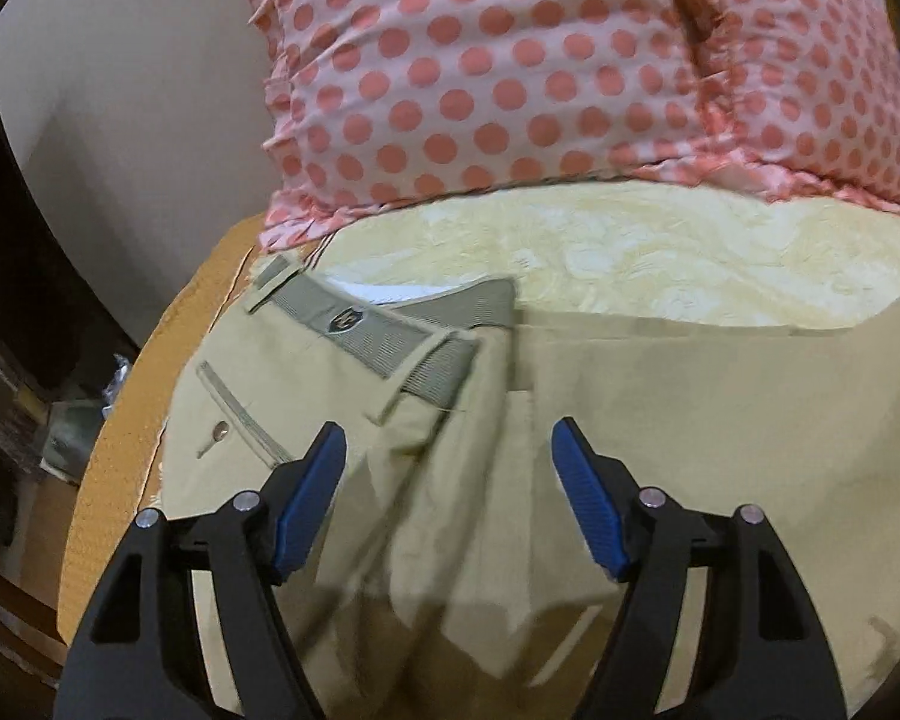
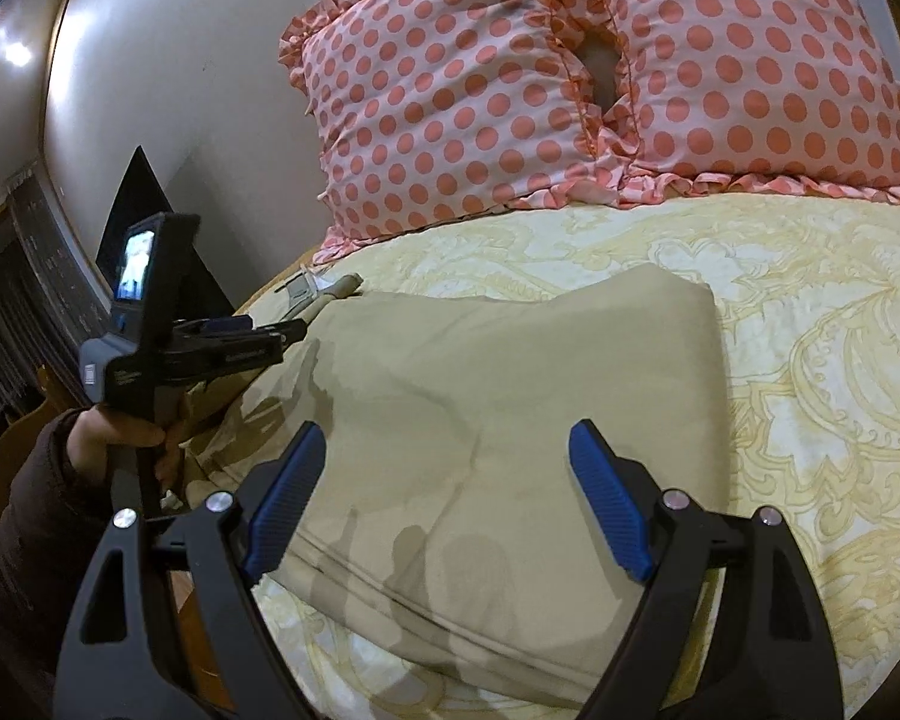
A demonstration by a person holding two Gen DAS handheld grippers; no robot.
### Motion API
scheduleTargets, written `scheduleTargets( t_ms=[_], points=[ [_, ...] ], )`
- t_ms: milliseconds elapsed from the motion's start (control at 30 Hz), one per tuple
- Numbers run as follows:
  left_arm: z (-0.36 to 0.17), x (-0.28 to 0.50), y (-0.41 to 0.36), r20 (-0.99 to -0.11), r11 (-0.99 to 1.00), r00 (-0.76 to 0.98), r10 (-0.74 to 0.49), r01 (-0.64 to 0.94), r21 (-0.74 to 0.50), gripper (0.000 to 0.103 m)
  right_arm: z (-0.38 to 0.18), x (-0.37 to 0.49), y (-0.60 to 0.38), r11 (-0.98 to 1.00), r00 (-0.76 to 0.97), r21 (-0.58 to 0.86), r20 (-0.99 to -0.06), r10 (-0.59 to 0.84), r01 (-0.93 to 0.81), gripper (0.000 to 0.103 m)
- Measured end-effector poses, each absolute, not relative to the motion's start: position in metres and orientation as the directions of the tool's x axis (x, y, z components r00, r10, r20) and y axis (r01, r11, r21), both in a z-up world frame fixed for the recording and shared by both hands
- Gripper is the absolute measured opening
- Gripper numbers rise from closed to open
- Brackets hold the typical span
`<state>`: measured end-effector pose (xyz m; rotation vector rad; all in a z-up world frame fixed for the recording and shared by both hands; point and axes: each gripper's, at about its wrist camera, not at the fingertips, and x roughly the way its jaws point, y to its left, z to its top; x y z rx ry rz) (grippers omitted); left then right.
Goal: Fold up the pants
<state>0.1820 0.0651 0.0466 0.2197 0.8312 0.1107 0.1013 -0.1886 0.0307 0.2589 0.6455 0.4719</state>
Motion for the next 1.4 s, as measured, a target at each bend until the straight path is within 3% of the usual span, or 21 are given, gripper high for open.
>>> scheduleTargets(
  t_ms=[167,233,433,467,567,600,700,933,1167,1333,1400],
  points=[
    [0.039,0.188,0.083,-0.765,0.980,0.620,0.171,-0.024,0.199,0.050,0.028,0.102,-0.187,0.850,0.689,0.379,-0.504,0.521,-0.365,0.083],
    [0.042,0.185,0.081,-0.771,0.986,0.623,0.136,-0.012,0.165,0.048,0.028,0.103,-0.187,0.850,0.691,0.382,-0.502,0.520,-0.362,0.083],
    [0.037,0.199,0.067,-0.779,0.974,0.598,0.188,-0.012,0.226,0.044,0.024,0.107,-0.188,0.839,0.683,0.405,-0.498,0.535,-0.363,0.084],
    [0.036,0.202,0.069,-0.783,0.975,0.593,0.189,-0.019,0.221,0.039,0.023,0.108,-0.189,0.838,0.681,0.407,-0.498,0.537,-0.363,0.084],
    [0.039,0.208,0.080,-0.782,0.987,0.604,0.157,-0.058,0.153,0.011,0.022,0.109,-0.191,0.832,0.676,0.416,-0.496,0.545,-0.366,0.084],
    [0.043,0.207,0.086,-0.778,0.992,0.615,0.129,-0.071,0.108,0.009,0.021,0.109,-0.190,0.834,0.677,0.415,-0.496,0.543,-0.365,0.084],
    [0.056,0.203,0.102,-0.765,0.996,0.642,0.053,-0.089,-0.005,0.007,0.021,0.109,-0.192,0.833,0.682,0.418,-0.491,0.543,-0.362,0.084],
    [0.111,0.180,0.107,-0.671,0.989,0.737,-0.078,-0.026,-0.144,0.006,0.023,0.107,-0.208,0.816,0.697,0.471,-0.458,0.551,-0.336,0.084],
    [0.153,0.129,0.011,-0.550,0.932,0.755,-0.358,0.322,-0.165,0.006,0.035,0.096,-0.249,0.816,0.768,0.519,-0.403,0.497,-0.255,0.084],
    [0.103,0.090,-0.076,-0.628,0.800,0.557,-0.543,0.570,-0.185,0.006,0.033,0.089,-0.293,0.789,0.809,0.595,-0.384,0.445,-0.151,0.086],
    [0.083,0.080,-0.094,-0.661,0.786,0.530,-0.531,0.599,-0.152,0.006,0.027,0.090,-0.310,0.739,0.804,0.661,-0.364,0.471,-0.133,0.086]
  ],
)
